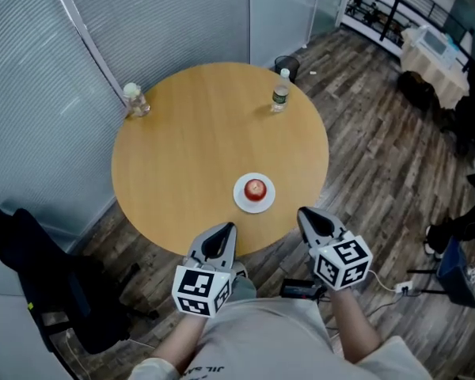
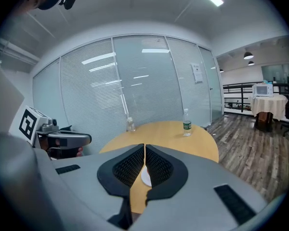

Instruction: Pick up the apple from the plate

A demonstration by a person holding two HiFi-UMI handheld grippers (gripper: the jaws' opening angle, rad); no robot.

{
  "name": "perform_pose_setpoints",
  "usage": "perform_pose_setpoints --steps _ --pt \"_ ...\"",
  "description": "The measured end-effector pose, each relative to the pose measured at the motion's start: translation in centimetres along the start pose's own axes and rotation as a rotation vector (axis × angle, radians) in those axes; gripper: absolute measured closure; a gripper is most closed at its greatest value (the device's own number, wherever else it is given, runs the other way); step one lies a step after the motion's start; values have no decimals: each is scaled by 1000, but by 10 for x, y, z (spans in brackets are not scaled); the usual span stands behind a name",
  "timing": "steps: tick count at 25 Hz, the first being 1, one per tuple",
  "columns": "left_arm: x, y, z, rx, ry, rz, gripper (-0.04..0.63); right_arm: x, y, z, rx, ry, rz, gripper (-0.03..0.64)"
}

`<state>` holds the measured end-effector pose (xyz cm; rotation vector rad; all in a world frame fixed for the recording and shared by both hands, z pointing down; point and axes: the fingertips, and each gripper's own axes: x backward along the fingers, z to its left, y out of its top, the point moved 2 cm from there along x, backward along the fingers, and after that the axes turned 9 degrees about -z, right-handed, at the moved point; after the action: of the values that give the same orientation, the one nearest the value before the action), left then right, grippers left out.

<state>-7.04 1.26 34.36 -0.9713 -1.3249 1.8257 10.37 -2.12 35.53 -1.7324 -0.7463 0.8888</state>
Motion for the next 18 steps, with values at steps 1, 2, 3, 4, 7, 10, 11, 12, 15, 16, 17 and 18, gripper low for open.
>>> perform_pose_setpoints --steps 1,2,3,4,7,10,11,12,15,16,17,18 --pt "-3 2 6 -4 -8 0 592 -5 4 -2 4 -10 -7 584" --pt "-5 5 12 -8 -17 0 592 -9 8 -3 8 -21 -14 584" --pt "-8 6 17 -11 -24 0 592 -12 12 -4 12 -33 -20 584" --pt "-11 8 21 -11 -29 -2 592 -15 15 -5 16 -46 -24 584" --pt "-18 13 30 -4 -38 -7 592 -23 16 -6 31 -68 -12 584" --pt "-26 15 31 4 -43 -12 592 -27 15 -5 50 -67 3 584" --pt "-29 16 32 7 -42 -13 592 -29 15 -6 51 -66 5 584" --pt "-32 16 33 10 -39 -14 592 -31 15 -8 48 -64 5 584" --pt "-39 18 33 17 -26 -14 592 -38 15 -12 41 -49 14 583" --pt "-41 19 32 21 -21 -15 592 -39 16 -14 44 -43 19 583" --pt "-43 20 32 26 -15 -16 592 -41 17 -16 48 -36 24 583" --pt "-44 20 33 30 -8 -16 592 -44 16 -17 49 -29 29 583"
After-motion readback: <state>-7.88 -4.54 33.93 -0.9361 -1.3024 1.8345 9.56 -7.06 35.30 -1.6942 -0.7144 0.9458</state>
